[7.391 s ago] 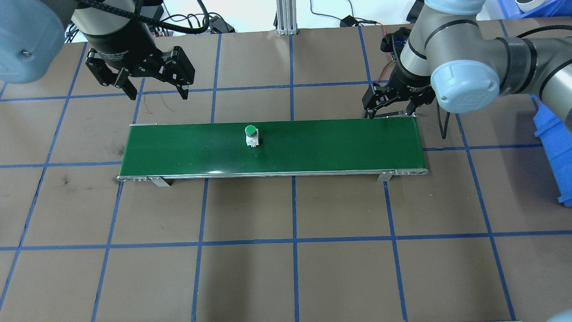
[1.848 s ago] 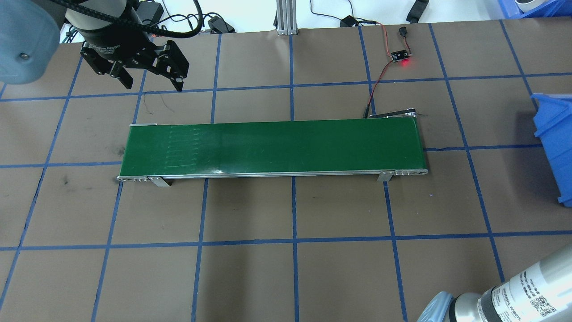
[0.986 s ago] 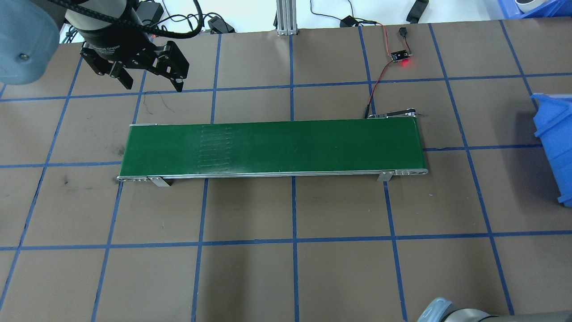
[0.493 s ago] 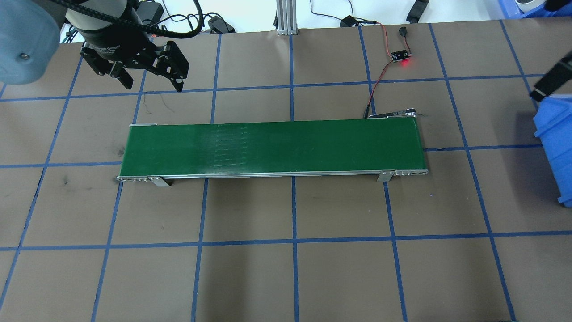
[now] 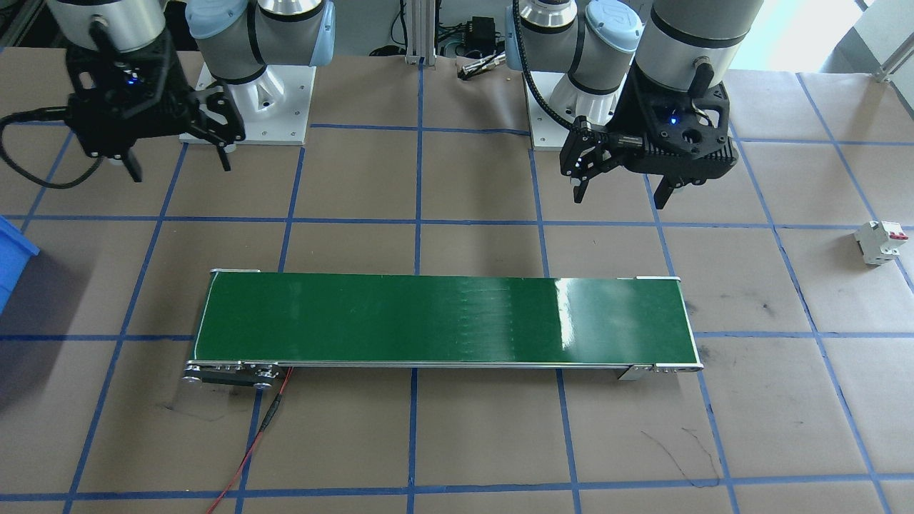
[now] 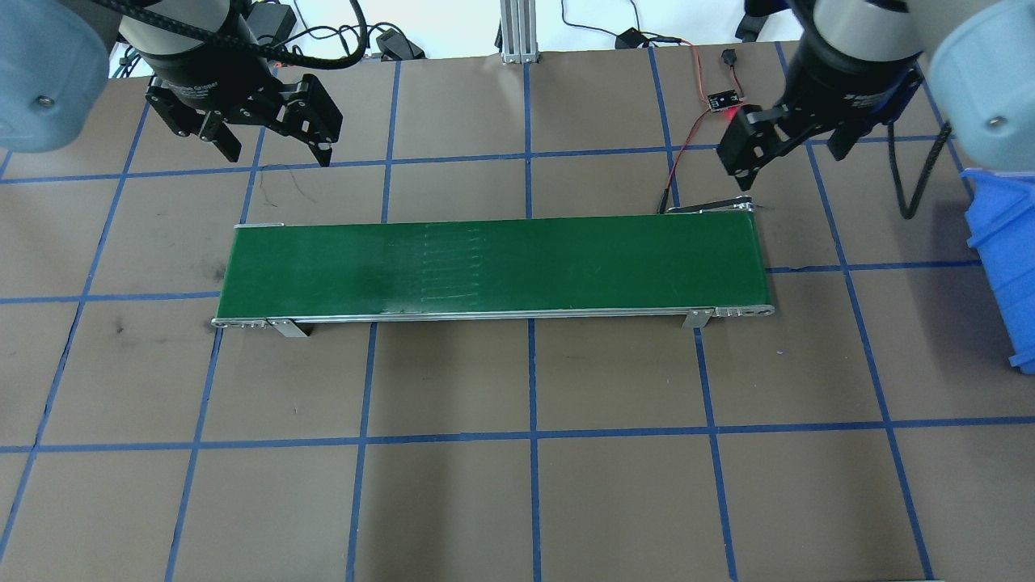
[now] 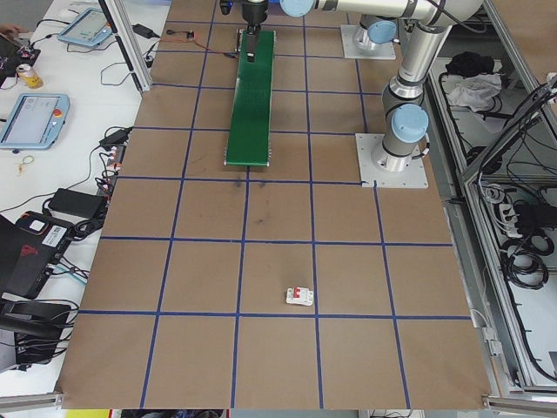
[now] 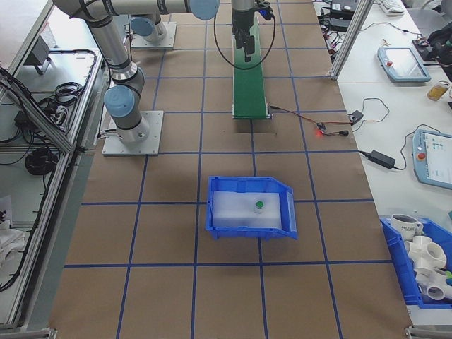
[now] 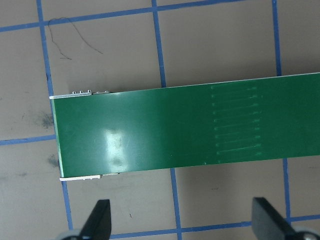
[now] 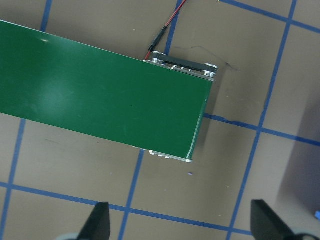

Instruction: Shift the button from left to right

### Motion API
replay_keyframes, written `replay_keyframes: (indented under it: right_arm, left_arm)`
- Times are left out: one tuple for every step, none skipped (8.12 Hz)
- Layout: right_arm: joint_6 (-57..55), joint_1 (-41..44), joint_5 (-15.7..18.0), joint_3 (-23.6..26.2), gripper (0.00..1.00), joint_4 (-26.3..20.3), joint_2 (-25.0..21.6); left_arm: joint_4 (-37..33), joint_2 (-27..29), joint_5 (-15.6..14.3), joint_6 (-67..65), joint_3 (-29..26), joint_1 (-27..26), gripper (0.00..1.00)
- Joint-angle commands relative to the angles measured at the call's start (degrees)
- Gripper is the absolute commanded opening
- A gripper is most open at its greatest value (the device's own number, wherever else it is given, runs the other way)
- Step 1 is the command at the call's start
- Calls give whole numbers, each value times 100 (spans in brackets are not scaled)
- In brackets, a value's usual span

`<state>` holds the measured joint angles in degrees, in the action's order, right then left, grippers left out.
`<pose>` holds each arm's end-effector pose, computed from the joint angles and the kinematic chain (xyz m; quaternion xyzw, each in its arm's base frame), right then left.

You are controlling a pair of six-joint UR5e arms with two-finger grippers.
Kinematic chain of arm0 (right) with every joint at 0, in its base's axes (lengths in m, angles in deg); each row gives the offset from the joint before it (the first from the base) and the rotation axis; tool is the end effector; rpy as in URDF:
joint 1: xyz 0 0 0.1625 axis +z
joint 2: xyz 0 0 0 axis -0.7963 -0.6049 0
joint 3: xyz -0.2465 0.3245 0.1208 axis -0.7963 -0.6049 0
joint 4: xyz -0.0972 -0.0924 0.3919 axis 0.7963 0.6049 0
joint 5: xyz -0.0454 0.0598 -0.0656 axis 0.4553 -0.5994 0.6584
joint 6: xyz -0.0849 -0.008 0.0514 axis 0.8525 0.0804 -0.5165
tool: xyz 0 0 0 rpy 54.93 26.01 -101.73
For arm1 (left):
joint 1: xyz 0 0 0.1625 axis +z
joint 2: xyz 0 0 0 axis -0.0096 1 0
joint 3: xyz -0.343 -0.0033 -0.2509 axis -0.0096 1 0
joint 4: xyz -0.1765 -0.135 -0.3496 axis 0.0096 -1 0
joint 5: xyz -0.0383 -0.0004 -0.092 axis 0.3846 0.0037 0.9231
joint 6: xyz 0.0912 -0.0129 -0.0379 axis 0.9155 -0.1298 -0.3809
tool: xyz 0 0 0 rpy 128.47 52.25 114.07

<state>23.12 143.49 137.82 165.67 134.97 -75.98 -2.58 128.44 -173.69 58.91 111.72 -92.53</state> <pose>0.1314 -0.4783 0.5122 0.1279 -0.9904 0.0310 0.0431 -0.1482 -0.5110 0.5157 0.0467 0.9980 -0.0403 0.0150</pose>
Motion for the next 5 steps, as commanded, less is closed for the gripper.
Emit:
replay_keyframes:
  right_arm:
    - [-1110, 500, -27, 7, 100, -31, 29]
    - [-1127, 509, -62, 7, 100, -31, 38]
    - [-1127, 509, -28, 7, 100, -31, 38]
    - [-1127, 509, -10, 7, 100, -40, 38]
    - [-1119, 500, -1, 7, 100, -31, 38]
  left_arm:
    - [-43, -15, -1, -1, 4, 14, 100]
    - [-44, -15, -10, -1, 4, 14, 100]
    - [-52, -15, -2, -1, 4, 5, 100]
    - [-52, -15, 16, -1, 48, 5, 100]
    - [-44, -24, 16, -1, 118, -4, 100]
